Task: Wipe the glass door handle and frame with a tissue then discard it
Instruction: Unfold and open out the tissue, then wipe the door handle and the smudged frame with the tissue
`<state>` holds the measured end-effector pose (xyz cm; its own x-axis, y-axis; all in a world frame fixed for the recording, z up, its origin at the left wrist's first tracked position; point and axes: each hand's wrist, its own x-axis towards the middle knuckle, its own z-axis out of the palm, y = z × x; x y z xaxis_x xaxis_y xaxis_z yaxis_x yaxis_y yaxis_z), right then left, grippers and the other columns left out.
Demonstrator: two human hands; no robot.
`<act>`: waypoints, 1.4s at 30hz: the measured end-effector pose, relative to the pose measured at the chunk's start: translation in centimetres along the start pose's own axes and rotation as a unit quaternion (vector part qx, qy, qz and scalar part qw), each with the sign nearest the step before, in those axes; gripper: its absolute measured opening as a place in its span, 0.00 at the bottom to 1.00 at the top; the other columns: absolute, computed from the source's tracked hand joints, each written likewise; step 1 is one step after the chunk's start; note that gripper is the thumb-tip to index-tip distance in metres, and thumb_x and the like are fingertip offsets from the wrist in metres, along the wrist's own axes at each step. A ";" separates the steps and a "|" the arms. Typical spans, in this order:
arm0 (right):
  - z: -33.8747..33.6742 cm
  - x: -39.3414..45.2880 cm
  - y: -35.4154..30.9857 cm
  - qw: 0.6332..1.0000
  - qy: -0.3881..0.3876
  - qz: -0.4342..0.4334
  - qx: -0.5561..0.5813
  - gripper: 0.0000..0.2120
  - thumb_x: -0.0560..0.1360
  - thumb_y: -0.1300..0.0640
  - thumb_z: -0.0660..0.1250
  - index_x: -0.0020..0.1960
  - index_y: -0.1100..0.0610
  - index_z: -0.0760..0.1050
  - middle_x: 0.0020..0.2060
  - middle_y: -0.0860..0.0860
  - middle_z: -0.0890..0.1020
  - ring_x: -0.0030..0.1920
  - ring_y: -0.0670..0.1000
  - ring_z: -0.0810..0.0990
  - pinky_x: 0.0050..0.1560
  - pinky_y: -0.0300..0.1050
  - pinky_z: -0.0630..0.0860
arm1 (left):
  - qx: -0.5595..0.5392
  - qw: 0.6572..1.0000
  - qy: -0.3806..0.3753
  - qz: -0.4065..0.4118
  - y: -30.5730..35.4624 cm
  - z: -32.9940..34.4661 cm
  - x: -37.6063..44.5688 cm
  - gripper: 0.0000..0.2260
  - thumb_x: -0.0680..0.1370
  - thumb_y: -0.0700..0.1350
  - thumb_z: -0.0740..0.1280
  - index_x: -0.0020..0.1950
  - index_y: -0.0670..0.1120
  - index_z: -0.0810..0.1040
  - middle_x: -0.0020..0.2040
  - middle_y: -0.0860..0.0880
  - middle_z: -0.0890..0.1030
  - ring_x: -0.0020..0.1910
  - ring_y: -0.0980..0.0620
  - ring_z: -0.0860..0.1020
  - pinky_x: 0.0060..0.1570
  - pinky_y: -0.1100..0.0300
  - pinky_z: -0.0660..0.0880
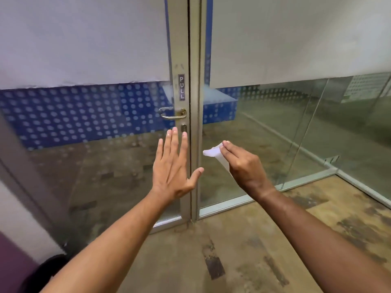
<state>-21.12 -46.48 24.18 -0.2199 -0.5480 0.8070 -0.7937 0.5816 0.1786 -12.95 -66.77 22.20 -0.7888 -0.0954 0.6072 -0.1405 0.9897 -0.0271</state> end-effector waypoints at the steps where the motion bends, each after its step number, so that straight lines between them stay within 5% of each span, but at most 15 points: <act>1: 1.2 0.7 -0.1 1.000 -0.002 -0.003 0.010 0.14 0.72 0.71 0.62 0.55 0.68 0.81 0.53 0.63 0.83 0.51 0.59 0.85 0.42 0.52 0.84 | 0.008 1.000 0.000 -0.006 -1.0 0.5 0.3 0.45 0.76 0.70 0.51 0.81 0.42 0.43 0.81 0.38 0.42 0.80 0.41 0.42 0.78 0.41 0.48; 12: 14.5 8.5 2.3 0.993 0.012 -0.009 0.117 0.19 0.64 0.73 0.76 0.54 0.67 0.82 0.51 0.62 0.84 0.48 0.59 0.85 0.39 0.51 0.84 | 0.069 0.995 -0.009 -0.076 -8.0 7.2 7.6 0.43 0.77 0.69 0.50 0.81 0.42 0.44 0.81 0.38 0.43 0.81 0.42 0.42 0.78 0.43 0.49; 28: 28.6 17.3 5.8 0.987 -0.004 -0.014 0.157 0.17 0.66 0.71 0.75 0.55 0.65 0.82 0.51 0.61 0.84 0.48 0.59 0.85 0.38 0.52 0.84 | 0.080 0.988 -0.031 -0.127 -16.3 15.6 16.8 0.40 0.78 0.66 0.49 0.81 0.43 0.40 0.81 0.39 0.39 0.80 0.44 0.39 0.79 0.45 0.44; 42: 38.6 25.4 5.0 0.991 -0.085 0.023 0.102 0.16 0.66 0.68 0.75 0.54 0.64 0.82 0.49 0.58 0.84 0.46 0.58 0.84 0.38 0.49 0.82 | 0.052 0.996 -0.006 -0.072 -26.1 23.4 24.8 0.41 0.76 0.60 0.57 0.81 0.41 0.44 0.81 0.39 0.41 0.80 0.43 0.41 0.79 0.45 0.46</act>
<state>-52.54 -80.70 23.87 -0.3384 -0.6272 0.7015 -0.8743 0.4852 0.0120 -42.86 -97.45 19.33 -0.7631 -0.2385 0.6006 -0.3146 0.9489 -0.0229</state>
